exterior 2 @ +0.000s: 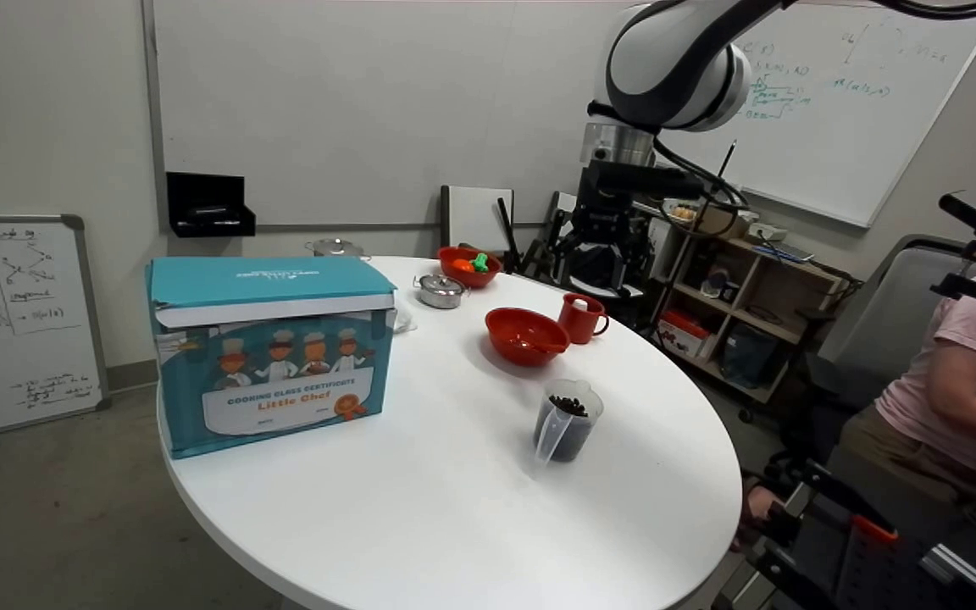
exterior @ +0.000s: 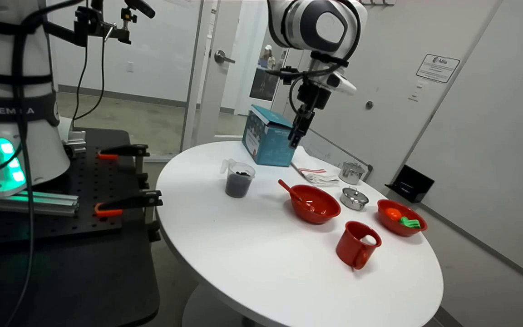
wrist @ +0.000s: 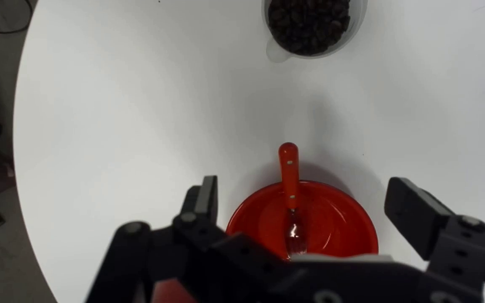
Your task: Remove the fork from the red bowl and put it on the table
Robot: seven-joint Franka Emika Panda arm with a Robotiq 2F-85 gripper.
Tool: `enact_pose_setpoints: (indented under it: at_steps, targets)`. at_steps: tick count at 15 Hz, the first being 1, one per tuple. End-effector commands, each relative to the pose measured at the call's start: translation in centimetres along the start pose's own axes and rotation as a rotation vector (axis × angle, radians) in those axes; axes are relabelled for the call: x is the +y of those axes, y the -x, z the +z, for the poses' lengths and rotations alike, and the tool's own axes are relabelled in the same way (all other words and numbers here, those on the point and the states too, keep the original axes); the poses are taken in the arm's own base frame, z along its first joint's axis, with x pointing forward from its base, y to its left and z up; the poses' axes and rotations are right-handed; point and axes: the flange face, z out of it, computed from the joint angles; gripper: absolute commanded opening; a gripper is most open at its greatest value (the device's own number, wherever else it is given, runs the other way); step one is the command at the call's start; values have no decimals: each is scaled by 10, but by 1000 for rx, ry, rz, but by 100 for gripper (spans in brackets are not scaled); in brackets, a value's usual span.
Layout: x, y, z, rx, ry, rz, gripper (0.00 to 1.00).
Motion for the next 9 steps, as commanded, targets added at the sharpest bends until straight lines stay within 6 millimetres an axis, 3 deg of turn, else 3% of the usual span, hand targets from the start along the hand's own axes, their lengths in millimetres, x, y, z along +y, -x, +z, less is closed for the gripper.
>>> enact_pose_setpoints:
  at_steps: [1, 4, 9]
  targets:
    - [-15, -6, 10, -13, 33, -43, 100]
    - [-25, -14, 24, -19, 40, -74, 100]
    - [-23, -42, 57, -86, 63, -64, 100]
